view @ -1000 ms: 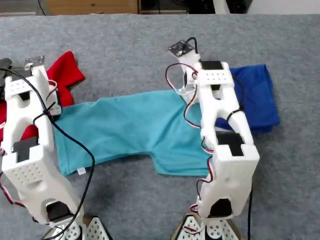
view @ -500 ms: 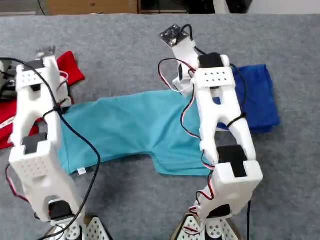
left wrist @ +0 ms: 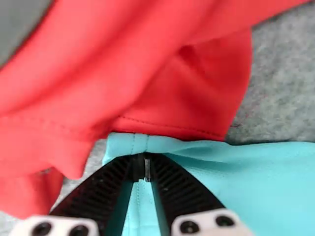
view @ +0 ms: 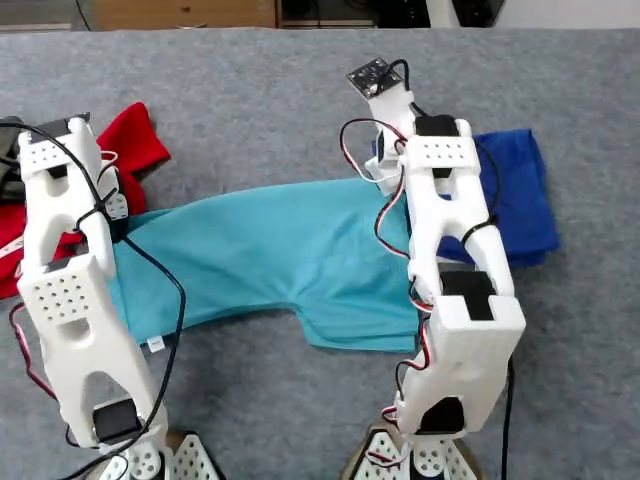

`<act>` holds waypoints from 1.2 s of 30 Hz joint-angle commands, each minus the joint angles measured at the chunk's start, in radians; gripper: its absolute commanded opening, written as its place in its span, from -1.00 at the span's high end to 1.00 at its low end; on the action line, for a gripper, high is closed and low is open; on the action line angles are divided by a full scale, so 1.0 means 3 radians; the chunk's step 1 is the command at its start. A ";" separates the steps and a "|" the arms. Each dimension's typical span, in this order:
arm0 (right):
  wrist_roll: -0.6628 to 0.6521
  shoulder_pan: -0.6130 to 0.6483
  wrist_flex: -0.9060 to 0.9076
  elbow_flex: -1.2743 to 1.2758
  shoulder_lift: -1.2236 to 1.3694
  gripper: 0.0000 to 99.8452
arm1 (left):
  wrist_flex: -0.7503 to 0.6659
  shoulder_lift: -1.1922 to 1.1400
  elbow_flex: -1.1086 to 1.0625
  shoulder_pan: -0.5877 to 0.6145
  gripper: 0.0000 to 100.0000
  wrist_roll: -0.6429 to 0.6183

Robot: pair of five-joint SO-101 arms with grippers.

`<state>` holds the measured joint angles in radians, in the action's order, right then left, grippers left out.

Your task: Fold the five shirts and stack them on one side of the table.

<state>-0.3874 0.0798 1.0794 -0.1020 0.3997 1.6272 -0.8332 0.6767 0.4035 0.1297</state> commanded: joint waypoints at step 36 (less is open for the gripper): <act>-0.2066 0.1378 0.0327 0.3869 -0.3670 0.77 | -0.0880 0.2892 -0.3094 0.0118 0.96 0.0644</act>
<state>-0.9966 0.4726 1.2359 1.0058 -0.6713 1.4154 -0.0537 -0.1795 0.4281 0.3168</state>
